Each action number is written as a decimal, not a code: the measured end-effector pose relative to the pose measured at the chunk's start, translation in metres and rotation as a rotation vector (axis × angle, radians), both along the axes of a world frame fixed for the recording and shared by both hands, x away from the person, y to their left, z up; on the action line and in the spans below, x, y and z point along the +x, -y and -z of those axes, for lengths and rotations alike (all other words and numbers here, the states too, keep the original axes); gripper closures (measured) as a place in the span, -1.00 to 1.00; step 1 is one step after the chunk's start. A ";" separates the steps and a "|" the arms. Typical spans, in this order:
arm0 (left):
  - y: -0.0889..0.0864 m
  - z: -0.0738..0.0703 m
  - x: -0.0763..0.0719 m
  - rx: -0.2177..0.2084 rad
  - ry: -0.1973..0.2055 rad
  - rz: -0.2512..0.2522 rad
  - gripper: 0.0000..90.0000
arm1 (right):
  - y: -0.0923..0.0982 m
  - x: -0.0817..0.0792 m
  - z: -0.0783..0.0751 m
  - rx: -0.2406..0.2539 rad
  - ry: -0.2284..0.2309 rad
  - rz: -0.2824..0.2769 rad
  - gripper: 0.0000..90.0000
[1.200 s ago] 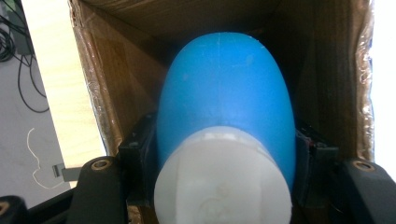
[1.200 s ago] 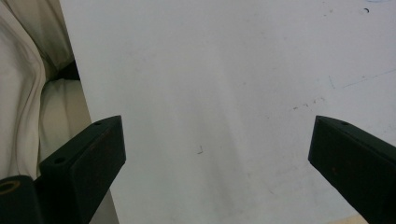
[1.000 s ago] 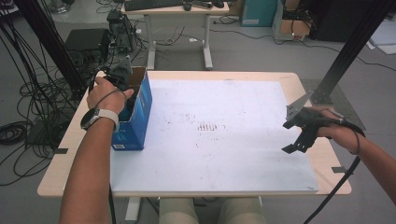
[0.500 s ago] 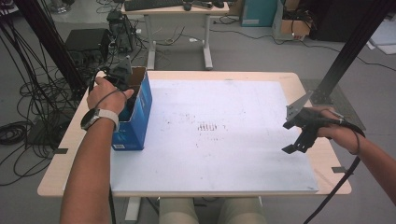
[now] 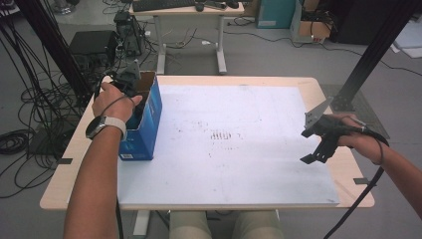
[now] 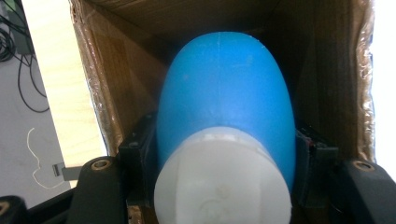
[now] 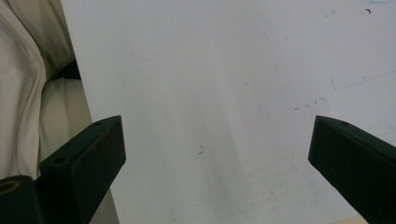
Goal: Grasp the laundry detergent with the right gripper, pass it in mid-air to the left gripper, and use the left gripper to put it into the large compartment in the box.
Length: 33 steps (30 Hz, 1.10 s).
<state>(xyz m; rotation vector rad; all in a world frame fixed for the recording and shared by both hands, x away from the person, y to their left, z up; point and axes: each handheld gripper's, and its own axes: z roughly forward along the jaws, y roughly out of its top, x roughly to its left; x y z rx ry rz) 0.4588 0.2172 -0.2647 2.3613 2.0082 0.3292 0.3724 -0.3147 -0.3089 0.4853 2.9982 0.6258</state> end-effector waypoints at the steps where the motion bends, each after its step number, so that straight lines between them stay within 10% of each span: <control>1: 0.000 0.000 0.000 -0.003 -0.002 -0.001 -0.17 | 0.000 0.000 0.000 -0.003 0.001 -0.001 -0.91; 33: -0.001 0.000 0.000 -0.007 -0.002 0.003 -0.17 | -0.001 0.001 0.000 -0.002 -0.001 -0.005 -0.91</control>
